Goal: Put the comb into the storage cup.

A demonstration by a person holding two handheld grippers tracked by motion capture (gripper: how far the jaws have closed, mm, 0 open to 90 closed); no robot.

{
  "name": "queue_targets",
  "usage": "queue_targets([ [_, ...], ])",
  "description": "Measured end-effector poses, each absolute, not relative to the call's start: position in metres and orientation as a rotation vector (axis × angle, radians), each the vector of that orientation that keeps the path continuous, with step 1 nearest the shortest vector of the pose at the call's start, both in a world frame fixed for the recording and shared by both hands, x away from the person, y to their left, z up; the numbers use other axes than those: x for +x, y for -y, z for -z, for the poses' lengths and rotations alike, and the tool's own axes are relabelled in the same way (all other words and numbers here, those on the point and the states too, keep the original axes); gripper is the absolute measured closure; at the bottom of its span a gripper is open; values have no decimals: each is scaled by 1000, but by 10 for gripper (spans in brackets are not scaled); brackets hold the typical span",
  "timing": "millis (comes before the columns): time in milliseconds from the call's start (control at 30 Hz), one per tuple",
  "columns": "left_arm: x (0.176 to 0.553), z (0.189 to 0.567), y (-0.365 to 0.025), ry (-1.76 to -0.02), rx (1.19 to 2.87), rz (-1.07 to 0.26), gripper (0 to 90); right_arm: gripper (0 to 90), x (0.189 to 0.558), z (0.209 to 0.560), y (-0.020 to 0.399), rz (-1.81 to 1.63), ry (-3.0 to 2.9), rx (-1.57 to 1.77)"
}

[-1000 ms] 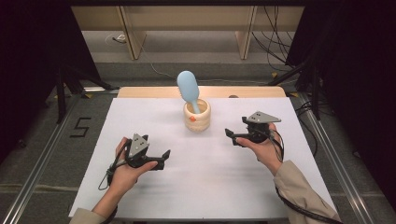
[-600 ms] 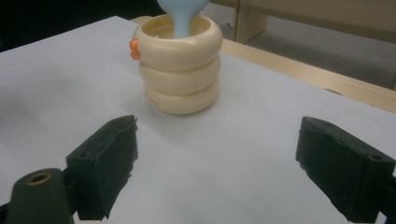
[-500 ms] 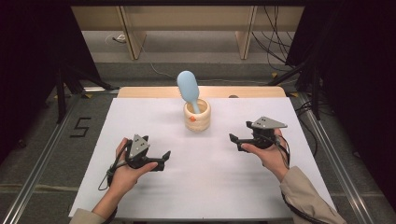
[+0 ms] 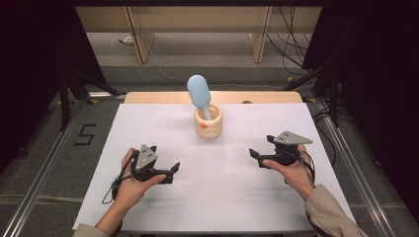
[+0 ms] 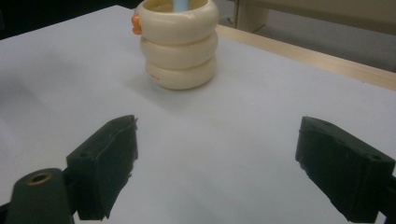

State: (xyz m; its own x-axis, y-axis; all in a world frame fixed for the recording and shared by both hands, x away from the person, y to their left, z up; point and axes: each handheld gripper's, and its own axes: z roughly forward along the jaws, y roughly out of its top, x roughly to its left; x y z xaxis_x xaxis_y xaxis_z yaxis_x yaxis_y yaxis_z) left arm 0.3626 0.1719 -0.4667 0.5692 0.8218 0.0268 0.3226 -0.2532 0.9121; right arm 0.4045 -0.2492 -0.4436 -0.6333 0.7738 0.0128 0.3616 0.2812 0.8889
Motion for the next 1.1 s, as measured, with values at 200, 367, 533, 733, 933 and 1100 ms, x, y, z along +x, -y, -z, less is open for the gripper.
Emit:
queue_targets([
  [200, 360, 468, -175, -936, 1830, -639, 0, 139, 400, 447, 257, -1301, -2127, 1037],
  [367, 358, 468, -179, -937, 1832, -643, 0, 140, 396, 449, 263, -1301, -2116, 1048],
  [533, 355, 469, -181, -938, 1834, -643, 0, 141, 391, 451, 267, -1307, -2111, 1053],
  [733, 350, 471, -184, -925, 1842, -635, 0, 141, 386, 453, 273, -1309, -2110, 1064],
  [933, 348, 472, -187, -927, 1841, -635, 0, 141, 380, 455, 278, -1308, -2105, 1071],
  [1100, 346, 473, -191, -933, 1840, -636, 0, 141, 375, 459, 281, -1300, -2106, 1078],
])
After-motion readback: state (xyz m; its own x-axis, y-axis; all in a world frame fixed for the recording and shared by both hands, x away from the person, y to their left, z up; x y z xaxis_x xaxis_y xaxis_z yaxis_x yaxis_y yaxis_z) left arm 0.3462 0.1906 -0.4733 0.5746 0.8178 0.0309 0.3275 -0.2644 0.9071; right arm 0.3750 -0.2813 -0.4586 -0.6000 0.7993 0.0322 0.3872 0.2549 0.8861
